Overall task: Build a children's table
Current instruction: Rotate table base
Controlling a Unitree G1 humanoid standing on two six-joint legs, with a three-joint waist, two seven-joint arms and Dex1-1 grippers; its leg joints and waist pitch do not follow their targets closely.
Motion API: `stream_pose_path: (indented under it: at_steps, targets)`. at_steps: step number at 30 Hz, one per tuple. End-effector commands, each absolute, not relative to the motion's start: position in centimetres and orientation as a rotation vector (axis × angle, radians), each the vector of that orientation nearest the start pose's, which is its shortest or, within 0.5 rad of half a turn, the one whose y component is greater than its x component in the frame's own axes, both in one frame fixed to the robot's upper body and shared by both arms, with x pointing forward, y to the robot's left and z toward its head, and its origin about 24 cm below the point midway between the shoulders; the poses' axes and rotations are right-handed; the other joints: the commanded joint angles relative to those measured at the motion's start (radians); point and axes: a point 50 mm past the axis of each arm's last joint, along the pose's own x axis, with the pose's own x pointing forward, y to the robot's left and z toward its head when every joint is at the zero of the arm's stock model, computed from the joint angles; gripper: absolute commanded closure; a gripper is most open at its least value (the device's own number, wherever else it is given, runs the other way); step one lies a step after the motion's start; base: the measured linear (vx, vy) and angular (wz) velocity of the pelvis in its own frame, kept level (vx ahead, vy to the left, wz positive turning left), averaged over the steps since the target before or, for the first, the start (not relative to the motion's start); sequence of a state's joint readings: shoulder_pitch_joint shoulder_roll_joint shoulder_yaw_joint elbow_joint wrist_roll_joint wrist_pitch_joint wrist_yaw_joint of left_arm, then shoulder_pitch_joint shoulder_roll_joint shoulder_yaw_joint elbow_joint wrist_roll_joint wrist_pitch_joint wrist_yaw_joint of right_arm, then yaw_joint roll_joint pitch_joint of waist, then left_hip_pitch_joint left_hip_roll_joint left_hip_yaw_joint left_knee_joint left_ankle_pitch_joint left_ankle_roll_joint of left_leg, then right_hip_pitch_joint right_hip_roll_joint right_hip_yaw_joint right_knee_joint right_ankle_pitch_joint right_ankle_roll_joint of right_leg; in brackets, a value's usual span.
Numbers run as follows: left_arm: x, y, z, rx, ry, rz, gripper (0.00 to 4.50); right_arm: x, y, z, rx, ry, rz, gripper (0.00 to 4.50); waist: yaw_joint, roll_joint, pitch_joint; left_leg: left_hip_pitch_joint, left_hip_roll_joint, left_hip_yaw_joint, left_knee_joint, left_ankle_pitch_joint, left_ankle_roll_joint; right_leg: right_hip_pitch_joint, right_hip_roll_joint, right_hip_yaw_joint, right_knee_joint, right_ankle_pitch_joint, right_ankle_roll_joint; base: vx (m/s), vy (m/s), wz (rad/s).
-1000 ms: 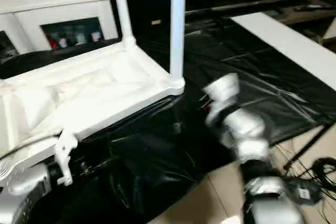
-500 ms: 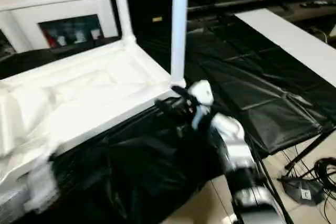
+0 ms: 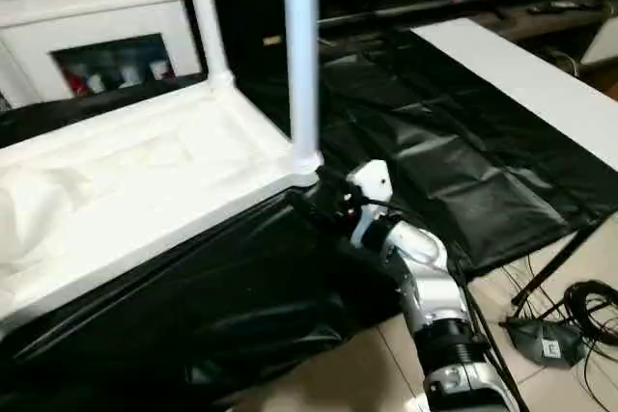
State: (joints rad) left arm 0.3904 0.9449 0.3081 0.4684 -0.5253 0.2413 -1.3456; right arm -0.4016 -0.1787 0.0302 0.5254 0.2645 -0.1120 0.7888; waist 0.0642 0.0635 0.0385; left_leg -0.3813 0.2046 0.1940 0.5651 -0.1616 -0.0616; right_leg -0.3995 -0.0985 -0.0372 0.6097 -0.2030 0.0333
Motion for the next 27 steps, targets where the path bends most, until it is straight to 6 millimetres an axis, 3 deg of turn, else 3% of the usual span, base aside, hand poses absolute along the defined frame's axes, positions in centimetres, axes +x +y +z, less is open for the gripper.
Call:
stream_pose_path:
  at_steps: [1, 4, 6, 8, 13, 14, 16, 22, 24, 25, 27]
  targets:
    - [10.2, 39.8, 4.7, -0.154, 0.805, -0.606, 0.04, 31.0, -13.3, 4.9, 0.069, -0.001, 0.815, 0.76, 0.009, 0.023, -0.036, 0.032, 0.023, -0.019, -0.085, -0.517, -0.037, 0.008, -0.033, 0.030, -0.100, -0.440, -0.167, 0.000, 0.000, 0.00]
    - [10.2, 41.0, 6.4, -0.148, 0.737, -0.566, 0.04, 30.9, -13.4, 4.7, 0.068, 0.004, 0.806, 0.76, 0.015, 0.026, -0.039, 0.033, 0.025, -0.015, -0.084, -0.502, -0.044, 0.010, -0.027, 0.029, -0.087, -0.350, -0.210, 0.000, 0.000, 0.00]
    - [10.4, 42.4, 8.4, -0.143, 0.658, -0.510, 0.04, 30.8, -13.4, 4.6, 0.068, 0.006, 0.801, 0.76, 0.019, 0.026, -0.039, 0.033, 0.024, -0.014, -0.083, -0.495, -0.040, 0.012, -0.026, 0.028, -0.085, -0.337, -0.221, 0.000, 0.000, 0.00]
    - [11.1, 43.0, 10.4, -0.139, 0.587, -0.473, 0.04, 30.9, -13.4, 4.6, 0.069, 0.007, 0.796, 0.76, 0.027, 0.025, -0.041, 0.037, 0.026, -0.013, -0.082, -0.494, -0.041, 0.011, -0.024, 0.028, -0.080, -0.325, -0.226, 0.000, 0.000, 0.00]
    - [11.8, 43.7, 12.3, -0.110, 0.536, -0.444, 0.04, 31.0, -13.2, 4.5, 0.067, 0.010, 0.791, 0.76, 0.034, 0.025, -0.036, 0.041, 0.025, -0.016, -0.086, -0.528, -0.050, 0.009, -0.025, 0.029, -0.084, -0.365, -0.215, 0.000, 0.000, 0.00]
    - [11.9, 43.8, 13.1, -0.100, 0.524, -0.438, 0.04, 31.0, -13.1, 4.4, 0.057, 0.013, 0.798, 0.76, 0.032, 0.011, -0.036, 0.041, 0.026, -0.016, -0.087, -0.535, -0.052, 0.011, -0.024, 0.029, -0.085, -0.377, -0.206, 0.000, 0.000, 0.00]
    - [12.0, 43.8, 13.7, -0.093, 0.518, -0.441, 0.04, 31.0, -13.0, 4.3, 0.041, 0.018, 0.803, 0.76, 0.034, 0.018, -0.038, 0.040, 0.025, -0.018, -0.089, -0.525, -0.056, 0.013, -0.026, 0.031, -0.081, -0.374, -0.203, 0.000, 0.000, 0.00]
    - [14.0, 41.7, 15.5, -0.113, 0.342, -0.518, 0.04, 31.2, -12.8, 3.9, 0.033, 0.030, 0.772, 0.76, 0.032, 0.014, -0.037, 0.046, 0.024, -0.014, -0.084, -0.536, -0.060, 0.009, -0.024, 0.031, -0.083, -0.357, -0.225, 0.000, 0.000, 0.00]
    - [16.1, 38.9, 16.2, -0.142, 0.225, -0.617, 0.04, 31.6, -12.9, 3.5, 0.037, 0.041, 0.698, 0.76, 0.034, 0.013, -0.039, 0.049, 0.024, -0.015, -0.084, -0.531, -0.065, 0.009, -0.025, 0.031, -0.083, -0.350, -0.228, 0.000, 0.000, 0.00]
    - [16.6, 38.2, 16.4, -0.148, 0.199, -0.641, 0.04, 31.7, -12.9, 3.4, 0.033, 0.045, 0.680, 0.76, 0.035, 0.020, -0.040, 0.050, 0.024, -0.013, -0.083, -0.529, -0.073, 0.007, -0.023, 0.030, -0.081, -0.336, -0.232, 0.000, 0.000, 0.00]
    - [16.9, 37.8, 16.5, -0.152, 0.182, -0.657, 0.04, 31.7, -12.9, 3.3, 0.029, 0.049, 0.667, 0.76, 0.038, 0.018, -0.040, 0.047, 0.020, -0.013, -0.080, -0.525, -0.072, 0.011, -0.021, 0.030, -0.079, -0.333, -0.222, 0.000, 0.000, 0.00]
